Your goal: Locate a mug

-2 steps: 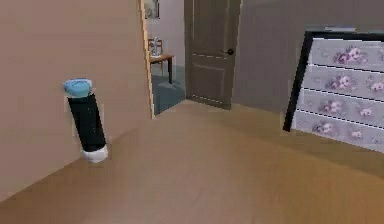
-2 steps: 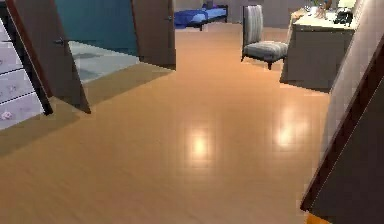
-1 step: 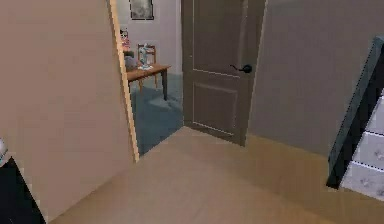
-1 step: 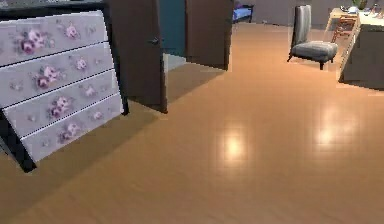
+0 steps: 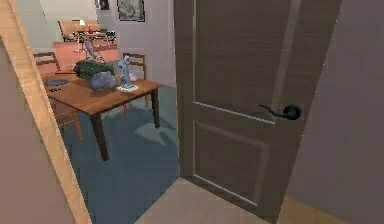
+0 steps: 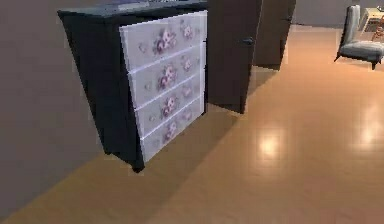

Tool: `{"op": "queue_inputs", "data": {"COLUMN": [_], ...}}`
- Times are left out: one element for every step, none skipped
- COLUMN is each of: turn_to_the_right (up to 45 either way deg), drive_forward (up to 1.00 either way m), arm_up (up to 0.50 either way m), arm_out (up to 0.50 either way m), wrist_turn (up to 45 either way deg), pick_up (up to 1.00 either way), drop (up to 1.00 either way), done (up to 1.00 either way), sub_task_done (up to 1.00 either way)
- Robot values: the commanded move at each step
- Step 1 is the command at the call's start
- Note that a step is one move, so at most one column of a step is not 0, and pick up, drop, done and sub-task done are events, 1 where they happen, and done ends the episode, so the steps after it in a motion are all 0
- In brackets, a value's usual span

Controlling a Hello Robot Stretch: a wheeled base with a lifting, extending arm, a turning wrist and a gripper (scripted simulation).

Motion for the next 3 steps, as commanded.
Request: {"op": "queue_inputs", "data": {"turn_to_the_right": [-3.0,0.0,-33.0], "drive_forward": [0.0,0.8,0.0], "arm_up": [0.0,0.0,0.0], "arm_out": [0.0,0.0,0.0], "wrist_turn": [0.0,0.0,0.0], "pick_up": [0.0,0.0,0.0], "drop": [0.0,0.0,0.0], "done": [0.0,0.0,0.0], "sub_task_done": [0.0,0.0,0.0]}}
